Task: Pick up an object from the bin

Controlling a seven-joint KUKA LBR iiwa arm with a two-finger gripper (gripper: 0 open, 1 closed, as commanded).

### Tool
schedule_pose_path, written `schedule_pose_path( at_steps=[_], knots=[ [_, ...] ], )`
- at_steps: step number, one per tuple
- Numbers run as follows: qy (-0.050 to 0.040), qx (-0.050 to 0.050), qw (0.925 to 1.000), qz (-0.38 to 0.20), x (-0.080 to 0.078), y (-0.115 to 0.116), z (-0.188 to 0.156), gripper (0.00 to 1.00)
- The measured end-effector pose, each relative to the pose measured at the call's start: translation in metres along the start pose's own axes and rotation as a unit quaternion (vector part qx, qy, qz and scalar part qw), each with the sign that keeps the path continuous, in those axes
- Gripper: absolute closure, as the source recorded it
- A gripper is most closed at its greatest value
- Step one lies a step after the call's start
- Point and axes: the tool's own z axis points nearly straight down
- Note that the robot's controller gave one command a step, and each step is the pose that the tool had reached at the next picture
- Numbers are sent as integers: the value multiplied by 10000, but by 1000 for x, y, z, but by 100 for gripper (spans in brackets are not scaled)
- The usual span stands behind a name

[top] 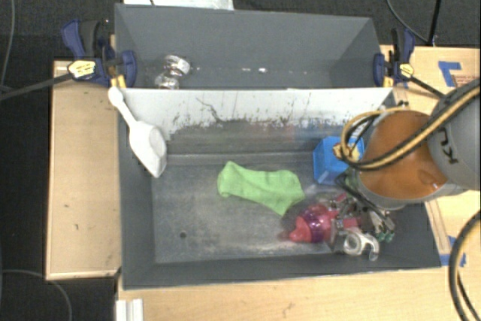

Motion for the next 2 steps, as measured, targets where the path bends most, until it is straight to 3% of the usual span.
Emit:
schedule_pose_path(
  at_steps=[2],
  knots=[
    [20,-5,10000,-11,1,0,-12,100]
  ],
)
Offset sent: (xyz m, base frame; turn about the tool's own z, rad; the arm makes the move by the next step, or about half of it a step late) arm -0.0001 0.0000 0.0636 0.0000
